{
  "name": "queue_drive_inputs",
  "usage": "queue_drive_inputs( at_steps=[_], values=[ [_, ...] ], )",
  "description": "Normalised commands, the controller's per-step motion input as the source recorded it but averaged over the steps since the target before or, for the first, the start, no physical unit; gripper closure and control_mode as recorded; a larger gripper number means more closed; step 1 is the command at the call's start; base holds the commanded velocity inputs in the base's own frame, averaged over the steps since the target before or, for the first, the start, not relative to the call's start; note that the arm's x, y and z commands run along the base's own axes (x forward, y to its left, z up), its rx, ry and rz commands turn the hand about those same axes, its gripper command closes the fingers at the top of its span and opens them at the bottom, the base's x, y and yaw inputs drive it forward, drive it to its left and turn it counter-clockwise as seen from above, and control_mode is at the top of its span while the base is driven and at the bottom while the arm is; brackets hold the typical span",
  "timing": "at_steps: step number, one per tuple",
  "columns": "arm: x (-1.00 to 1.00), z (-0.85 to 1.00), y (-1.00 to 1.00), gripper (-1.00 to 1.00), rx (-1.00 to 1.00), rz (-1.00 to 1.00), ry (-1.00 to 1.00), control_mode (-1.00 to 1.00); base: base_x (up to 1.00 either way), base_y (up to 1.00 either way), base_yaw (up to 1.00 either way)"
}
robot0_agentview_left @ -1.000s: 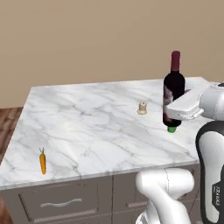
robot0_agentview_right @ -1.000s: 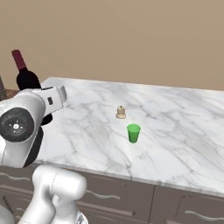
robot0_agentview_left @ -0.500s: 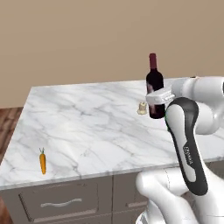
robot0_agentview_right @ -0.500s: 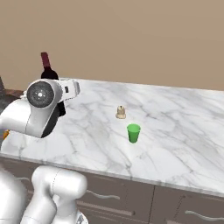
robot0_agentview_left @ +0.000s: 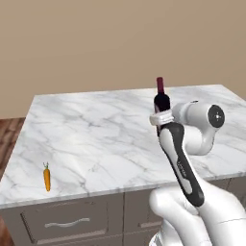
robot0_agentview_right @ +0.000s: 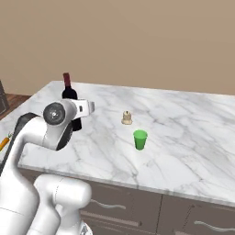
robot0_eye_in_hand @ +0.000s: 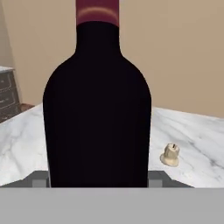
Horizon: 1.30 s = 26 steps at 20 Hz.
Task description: Open the cabinet directly in front. Then move the wine and the cup to the dining counter with the candle on it.
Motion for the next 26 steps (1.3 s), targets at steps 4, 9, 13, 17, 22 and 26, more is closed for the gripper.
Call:
queue_drive_inputs(
  at_steps=[4,9,13,17,22,26],
  values=[
    [0.67,-0.81,-0.27,1.0,0.01,-0.22,-0.21,-1.0,0.0,0.0,0.0],
    [0.93,-0.59,-0.21,1.0,0.03,-0.25,-0.19,-1.0,0.0,0.0,0.0],
    [1.0,-0.42,-0.06,1.0,0.04,-0.25,-0.08,-1.0,0.0,0.0,0.0],
    [0.92,-0.37,0.0,1.0,0.0,-0.12,0.0,-1.0,0.0,0.0,0.0],
    [0.2,-0.03,0.0,1.0,0.0,-0.01,0.0,-1.0,0.0,0.0,0.0],
    [0.01,-0.02,-0.03,1.0,0.0,0.0,0.0,-1.0,0.0,0.0,0.0]
  ],
)
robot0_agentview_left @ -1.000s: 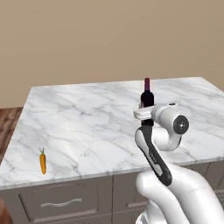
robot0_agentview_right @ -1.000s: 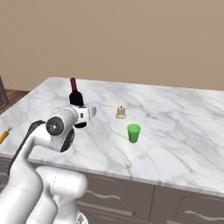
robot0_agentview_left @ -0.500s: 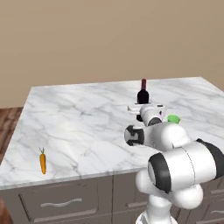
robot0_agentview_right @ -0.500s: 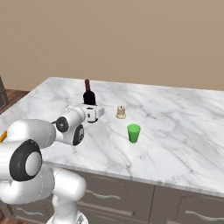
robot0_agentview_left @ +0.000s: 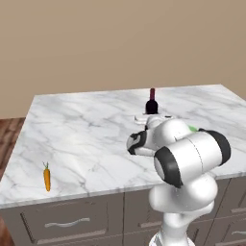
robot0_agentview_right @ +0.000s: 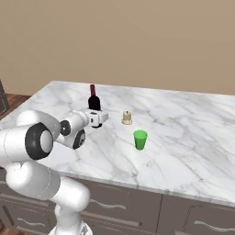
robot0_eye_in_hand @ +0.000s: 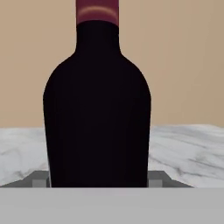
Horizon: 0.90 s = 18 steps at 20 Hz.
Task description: Open the cabinet directly in front. Then move the wine and the cup to the dining counter with the candle on it.
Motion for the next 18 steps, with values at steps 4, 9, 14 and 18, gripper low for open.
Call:
queue_drive_inputs(
  at_steps=[4,9,14,18],
  values=[
    [0.0,-0.31,-0.15,1.0,0.0,0.0,0.0,-1.0,0.0,0.0,0.0],
    [0.0,-0.45,-0.24,1.0,0.0,0.0,0.0,-1.0,0.0,0.0,0.0],
    [0.0,-0.49,-0.19,1.0,0.0,0.0,0.0,-1.0,0.0,0.0,0.0],
    [0.0,-0.17,-0.04,1.0,0.0,0.0,0.0,-1.0,0.0,0.0,0.0]
  ],
)
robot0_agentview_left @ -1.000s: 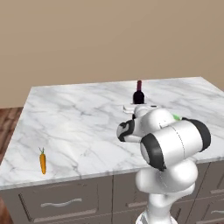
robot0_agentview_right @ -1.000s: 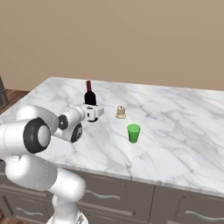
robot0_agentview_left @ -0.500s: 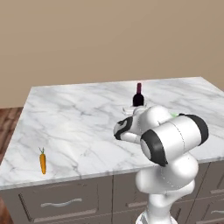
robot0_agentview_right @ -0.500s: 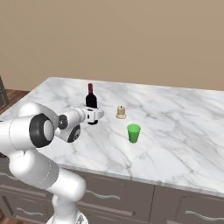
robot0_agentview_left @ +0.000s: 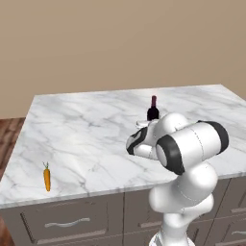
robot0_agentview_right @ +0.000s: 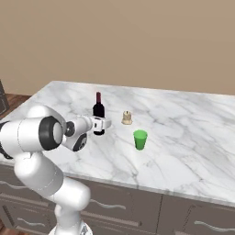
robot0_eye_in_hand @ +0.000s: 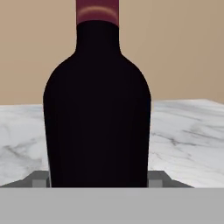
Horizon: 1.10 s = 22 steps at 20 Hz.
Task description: Open the cabinet directly in front. Then move the wine and the cup to the dining counter with the candle on it.
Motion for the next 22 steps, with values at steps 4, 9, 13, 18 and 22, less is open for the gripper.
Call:
queue_drive_inputs(
  at_steps=[4,9,13,18,22],
  values=[
    [0.2,-0.07,-0.13,1.0,0.0,0.0,-0.15,-1.0,0.0,0.0,0.0],
    [0.5,-0.28,-0.18,1.0,0.0,0.0,-0.15,-1.0,0.0,0.0,0.0],
    [0.36,-0.33,-0.09,1.0,-0.01,0.0,-0.1,-1.0,0.0,0.0,0.0],
    [0.1,-0.46,0.0,1.0,-0.07,0.0,-0.18,-1.0,0.0,0.0,0.0],
    [0.0,-0.52,0.0,1.0,-0.12,0.0,-0.21,-1.0,0.0,0.0,0.0]
  ],
)
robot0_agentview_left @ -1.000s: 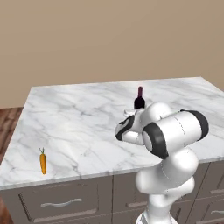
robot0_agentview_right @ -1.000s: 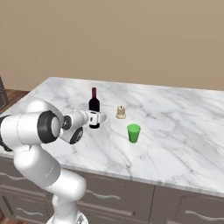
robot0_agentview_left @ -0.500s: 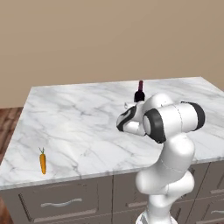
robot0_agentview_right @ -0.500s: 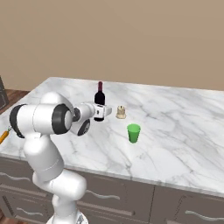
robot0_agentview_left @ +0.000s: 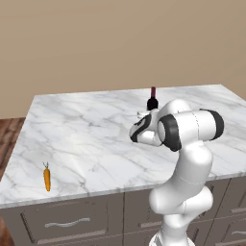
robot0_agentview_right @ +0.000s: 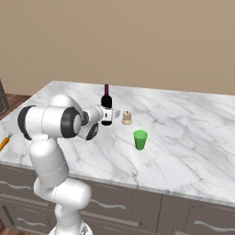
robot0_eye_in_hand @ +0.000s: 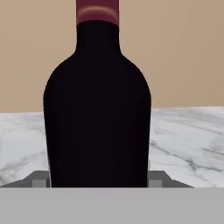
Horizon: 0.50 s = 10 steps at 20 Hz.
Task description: Open the cabinet directly in front. Then move the wine and the cup to the dining counter with the candle on it.
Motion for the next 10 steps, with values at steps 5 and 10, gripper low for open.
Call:
queue_drive_inputs(
  at_steps=[5,10],
  values=[
    [0.0,-0.42,0.0,1.0,-0.08,0.0,-0.18,-1.0,0.0,0.0,0.0],
    [0.0,-0.02,0.0,1.0,0.0,0.0,-0.03,-1.0,0.0,0.0,0.0]
  ],
)
